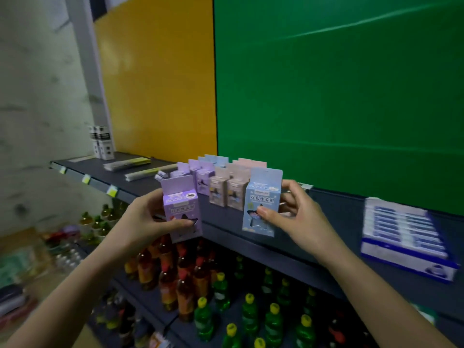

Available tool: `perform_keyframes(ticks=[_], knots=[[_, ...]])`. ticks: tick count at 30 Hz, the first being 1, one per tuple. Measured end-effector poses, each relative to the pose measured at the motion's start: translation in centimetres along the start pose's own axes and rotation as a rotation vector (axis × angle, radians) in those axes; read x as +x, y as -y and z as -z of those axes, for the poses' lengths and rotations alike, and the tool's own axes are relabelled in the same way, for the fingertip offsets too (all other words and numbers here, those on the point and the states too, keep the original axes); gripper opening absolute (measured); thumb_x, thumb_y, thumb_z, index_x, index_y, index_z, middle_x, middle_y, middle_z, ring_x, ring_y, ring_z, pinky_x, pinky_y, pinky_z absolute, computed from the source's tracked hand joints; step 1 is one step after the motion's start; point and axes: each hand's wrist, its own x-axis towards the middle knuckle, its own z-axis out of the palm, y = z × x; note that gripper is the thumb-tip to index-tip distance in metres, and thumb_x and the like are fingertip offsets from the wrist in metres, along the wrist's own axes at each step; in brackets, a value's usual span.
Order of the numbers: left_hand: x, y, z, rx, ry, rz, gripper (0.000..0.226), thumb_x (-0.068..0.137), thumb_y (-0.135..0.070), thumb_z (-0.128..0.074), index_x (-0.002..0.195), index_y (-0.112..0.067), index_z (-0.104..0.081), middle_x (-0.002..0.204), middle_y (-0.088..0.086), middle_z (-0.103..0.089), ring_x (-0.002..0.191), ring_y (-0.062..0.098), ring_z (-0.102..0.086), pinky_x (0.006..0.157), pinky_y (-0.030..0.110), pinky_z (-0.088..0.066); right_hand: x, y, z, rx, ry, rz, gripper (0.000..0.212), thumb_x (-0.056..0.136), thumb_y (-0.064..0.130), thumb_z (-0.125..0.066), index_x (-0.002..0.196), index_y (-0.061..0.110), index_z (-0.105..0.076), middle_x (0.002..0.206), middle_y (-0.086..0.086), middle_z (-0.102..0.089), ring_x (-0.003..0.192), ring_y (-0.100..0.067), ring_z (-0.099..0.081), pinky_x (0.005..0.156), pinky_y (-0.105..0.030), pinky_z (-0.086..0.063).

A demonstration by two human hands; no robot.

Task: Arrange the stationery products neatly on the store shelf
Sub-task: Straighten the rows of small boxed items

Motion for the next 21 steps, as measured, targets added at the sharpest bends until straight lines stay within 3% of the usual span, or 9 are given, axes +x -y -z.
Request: perform_keyframes(ticks=[2, 6, 10, 13, 17, 21], knots=[[0.0, 1.6, 1.8, 0.035, -0.011, 0.009, 0.062, 0.046, -0.051, -0.078, 0.105, -0.035, -0.063, 0.099, -0.010, -0.073, 0.091, 0.012, -0.067, 0.083, 0.041, -0.055, 1.1, -0.1, -2.6, 0.015, -0.001, -0.002, 0.038, 0.078, 0.026, -0.070, 0.110, 0.022, -0.050, 0.116, 0.007, -0.066, 0.106, -0.007, -0.062, 0.091, -0.025, -0.048], [0.7, 4.3, 4.7, 0.055, -0.007, 0.045, 0.065, 0.045, -0.058, -0.077, 0.104, -0.036, -0.063, 0.099, -0.015, -0.071, 0.089, 0.007, -0.066, 0.083, 0.037, -0.055, 3.5, 0.0, -6.7, 0.011, 0.019, -0.002, 0.037, 0.078, 0.028, -0.070, 0.110, 0.024, -0.051, 0.114, 0.009, -0.065, 0.103, -0.002, -0.061, 0.080, -0.008, -0.048], [2.3, 6.6, 6.9, 0.039, -0.012, 0.050, 0.067, 0.043, -0.063, -0.075, 0.103, -0.039, -0.062, 0.100, -0.016, -0.070, 0.092, 0.008, -0.065, 0.084, 0.041, -0.054, 6.0, -0.2, -9.6, 0.004, 0.002, -0.001, 0.038, 0.078, 0.027, -0.069, 0.112, 0.021, -0.051, 0.108, 0.011, -0.065, 0.097, -0.002, -0.063, 0.079, -0.014, -0.051], [3.8, 8.2, 8.1, 0.045, -0.019, 0.030, 0.060, 0.046, -0.056, -0.075, 0.102, -0.036, -0.063, 0.100, -0.016, -0.071, 0.091, 0.008, -0.065, 0.085, 0.042, -0.053, 8.2, -0.8, -11.5, 0.007, -0.012, 0.002, 0.036, 0.079, 0.026, -0.069, 0.110, 0.020, -0.052, 0.104, 0.013, -0.066, 0.094, -0.004, -0.065, 0.078, -0.016, -0.053], [6.5, 10.3, 9.5, 0.057, 0.002, 0.000, 0.047, 0.051, -0.054, -0.079, 0.094, -0.039, -0.065, 0.098, -0.020, -0.070, 0.087, 0.001, -0.065, 0.079, 0.030, -0.055, 11.0, -1.7, -13.2, 0.009, -0.027, -0.010, 0.034, 0.080, 0.029, -0.067, 0.109, 0.023, -0.052, 0.106, 0.014, -0.066, 0.096, -0.005, -0.065, 0.083, -0.025, -0.054], [10.1, 11.9, 10.1, 0.053, 0.037, -0.057, 0.044, 0.053, -0.042, -0.082, 0.093, -0.037, -0.064, 0.095, -0.020, -0.070, 0.080, 0.001, -0.065, 0.071, 0.026, -0.054, 13.3, -2.4, -13.5, -0.035, -0.079, 0.014, 0.031, 0.077, 0.035, -0.067, 0.105, 0.027, -0.053, 0.104, 0.012, -0.068, 0.089, -0.001, -0.067, 0.077, -0.025, -0.056]])
